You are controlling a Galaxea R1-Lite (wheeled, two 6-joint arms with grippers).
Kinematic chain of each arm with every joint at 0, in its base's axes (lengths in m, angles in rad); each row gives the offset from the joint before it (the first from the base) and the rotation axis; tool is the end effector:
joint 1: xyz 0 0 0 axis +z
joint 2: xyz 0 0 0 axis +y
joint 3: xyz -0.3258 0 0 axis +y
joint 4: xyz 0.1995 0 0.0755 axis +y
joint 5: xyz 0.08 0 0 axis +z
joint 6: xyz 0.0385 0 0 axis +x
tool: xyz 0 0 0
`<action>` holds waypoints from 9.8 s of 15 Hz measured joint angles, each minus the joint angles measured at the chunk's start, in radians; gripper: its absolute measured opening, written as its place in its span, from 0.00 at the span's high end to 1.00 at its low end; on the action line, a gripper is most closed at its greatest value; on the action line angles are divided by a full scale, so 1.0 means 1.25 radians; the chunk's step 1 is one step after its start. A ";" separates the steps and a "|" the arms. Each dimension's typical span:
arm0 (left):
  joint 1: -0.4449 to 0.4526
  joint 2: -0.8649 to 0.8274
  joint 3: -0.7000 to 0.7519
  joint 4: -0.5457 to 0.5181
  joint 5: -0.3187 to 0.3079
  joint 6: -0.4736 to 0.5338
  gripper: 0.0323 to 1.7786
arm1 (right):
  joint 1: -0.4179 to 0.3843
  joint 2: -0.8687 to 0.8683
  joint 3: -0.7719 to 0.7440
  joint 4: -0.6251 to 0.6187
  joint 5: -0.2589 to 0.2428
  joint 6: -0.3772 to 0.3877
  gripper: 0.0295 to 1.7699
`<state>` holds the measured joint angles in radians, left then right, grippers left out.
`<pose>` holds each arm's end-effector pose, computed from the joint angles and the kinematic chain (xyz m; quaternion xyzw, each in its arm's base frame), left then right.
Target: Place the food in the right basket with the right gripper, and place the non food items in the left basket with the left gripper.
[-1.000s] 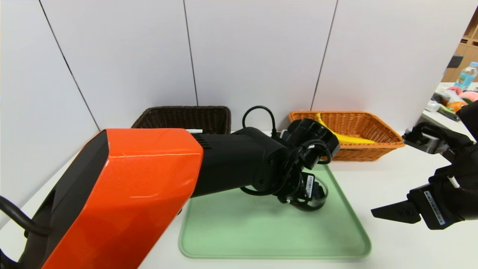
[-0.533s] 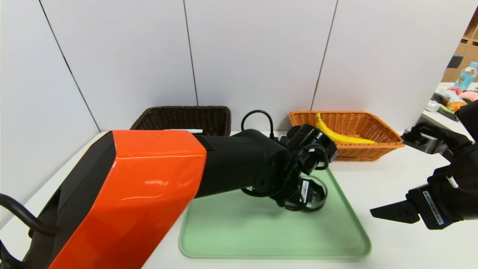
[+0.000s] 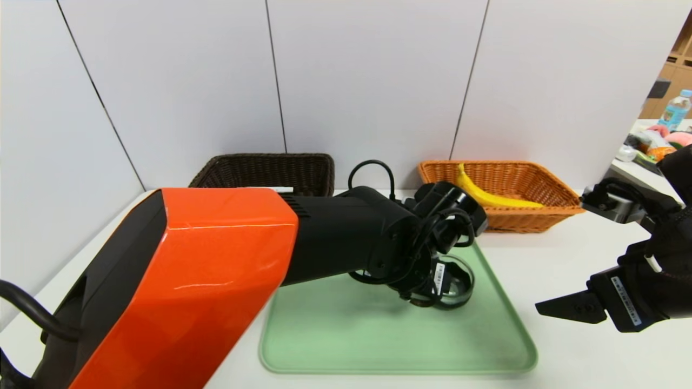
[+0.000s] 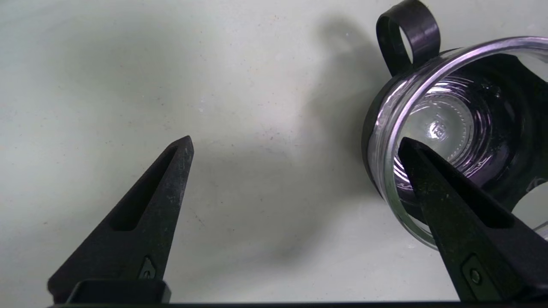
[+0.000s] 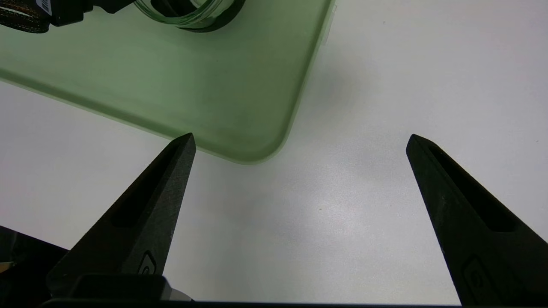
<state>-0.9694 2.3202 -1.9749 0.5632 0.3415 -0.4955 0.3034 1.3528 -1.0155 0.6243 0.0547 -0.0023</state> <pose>0.2973 -0.4105 0.1503 0.0497 0.4053 -0.1837 0.8942 0.2003 0.0649 0.2262 -0.0584 0.4587 0.1584 0.8724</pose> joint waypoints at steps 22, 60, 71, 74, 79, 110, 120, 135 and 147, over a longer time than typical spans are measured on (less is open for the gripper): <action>0.086 -0.155 0.000 0.061 0.000 0.014 0.96 | 0.005 -0.001 -0.004 -0.002 0.000 0.000 0.04; 0.476 -0.029 -0.001 -0.188 -0.099 0.206 0.76 | 0.027 -0.023 0.026 -0.001 -0.001 0.001 0.04; 0.476 -0.163 0.000 -0.113 -0.097 0.207 0.21 | 0.026 -0.054 0.020 -0.003 -0.003 0.006 0.04; 0.462 -0.276 0.018 0.018 -0.098 0.198 0.16 | 0.026 -0.086 -0.005 0.002 -0.007 0.004 0.04; 0.422 -0.512 0.246 0.118 -0.095 0.177 0.11 | 0.026 -0.190 -0.007 0.042 -0.013 -0.003 0.04; 0.746 -1.542 1.259 -0.186 -0.149 0.348 0.05 | -0.241 -0.780 0.229 0.067 -0.018 -0.128 0.04; 0.787 -1.688 1.336 -0.189 -0.189 0.408 0.05 | -0.236 -0.943 0.294 0.063 -0.003 -0.134 0.04; 0.778 -1.837 1.577 -0.492 -0.272 0.448 0.05 | -0.242 -1.083 0.727 -0.502 -0.016 -0.120 0.04; 0.778 -1.857 1.580 -0.444 -0.273 0.433 0.05 | -0.242 -1.083 0.812 -0.493 -0.017 -0.073 0.04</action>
<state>0.0028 -0.0004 0.0000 0.0077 0.0000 0.0462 0.0013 -0.0013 -0.0009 0.0077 0.0340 -0.0932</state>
